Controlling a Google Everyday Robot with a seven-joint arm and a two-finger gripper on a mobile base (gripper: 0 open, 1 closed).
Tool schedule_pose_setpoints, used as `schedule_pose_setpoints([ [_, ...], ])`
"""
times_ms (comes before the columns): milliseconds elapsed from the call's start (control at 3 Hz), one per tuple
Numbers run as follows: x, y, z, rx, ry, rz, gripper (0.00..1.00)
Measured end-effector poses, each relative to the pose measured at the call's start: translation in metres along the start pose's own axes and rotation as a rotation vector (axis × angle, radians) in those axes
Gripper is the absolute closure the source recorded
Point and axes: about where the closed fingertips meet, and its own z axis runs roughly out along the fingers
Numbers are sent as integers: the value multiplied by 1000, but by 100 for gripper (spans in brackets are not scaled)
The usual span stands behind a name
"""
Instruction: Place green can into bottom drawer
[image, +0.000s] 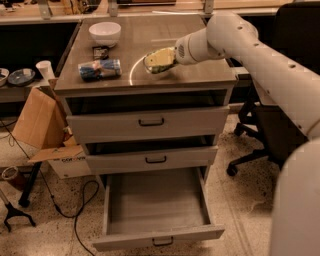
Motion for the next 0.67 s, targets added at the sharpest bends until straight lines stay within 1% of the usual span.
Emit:
schedule_pose_setpoints([
  [333, 13, -4, -61, 39, -10, 2, 100],
  [667, 36, 1, -113, 10, 11, 13, 100],
])
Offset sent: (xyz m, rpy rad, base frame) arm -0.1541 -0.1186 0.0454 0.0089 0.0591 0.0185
